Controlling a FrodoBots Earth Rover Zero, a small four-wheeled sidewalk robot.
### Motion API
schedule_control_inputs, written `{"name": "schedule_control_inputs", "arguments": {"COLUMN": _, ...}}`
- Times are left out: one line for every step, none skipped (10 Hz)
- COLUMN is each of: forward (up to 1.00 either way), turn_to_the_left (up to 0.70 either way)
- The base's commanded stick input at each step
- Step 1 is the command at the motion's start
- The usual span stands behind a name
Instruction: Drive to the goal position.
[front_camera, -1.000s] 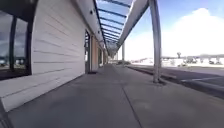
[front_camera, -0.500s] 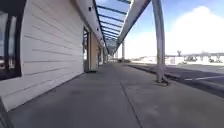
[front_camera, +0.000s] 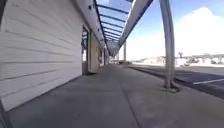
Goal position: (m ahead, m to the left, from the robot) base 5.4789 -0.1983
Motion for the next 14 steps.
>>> {"name": "schedule_control_inputs", "arguments": {"forward": 0.85, "turn_to_the_left": 0.0}}
{"name": "schedule_control_inputs", "arguments": {"forward": 0.85, "turn_to_the_left": 0.0}}
{"name": "schedule_control_inputs", "arguments": {"forward": 0.85, "turn_to_the_left": 0.0}}
{"name": "schedule_control_inputs", "arguments": {"forward": 0.85, "turn_to_the_left": 0.0}}
{"name": "schedule_control_inputs", "arguments": {"forward": 0.85, "turn_to_the_left": 0.0}}
{"name": "schedule_control_inputs", "arguments": {"forward": 0.85, "turn_to_the_left": 0.0}}
{"name": "schedule_control_inputs", "arguments": {"forward": 0.85, "turn_to_the_left": 0.0}}
{"name": "schedule_control_inputs", "arguments": {"forward": 0.85, "turn_to_the_left": 0.0}}
{"name": "schedule_control_inputs", "arguments": {"forward": 0.85, "turn_to_the_left": 0.0}}
{"name": "schedule_control_inputs", "arguments": {"forward": 0.85, "turn_to_the_left": 0.0}}
{"name": "schedule_control_inputs", "arguments": {"forward": 0.85, "turn_to_the_left": 0.0}}
{"name": "schedule_control_inputs", "arguments": {"forward": 0.85, "turn_to_the_left": 0.0}}
{"name": "schedule_control_inputs", "arguments": {"forward": 0.85, "turn_to_the_left": 0.0}}
{"name": "schedule_control_inputs", "arguments": {"forward": 0.85, "turn_to_the_left": 0.0}}
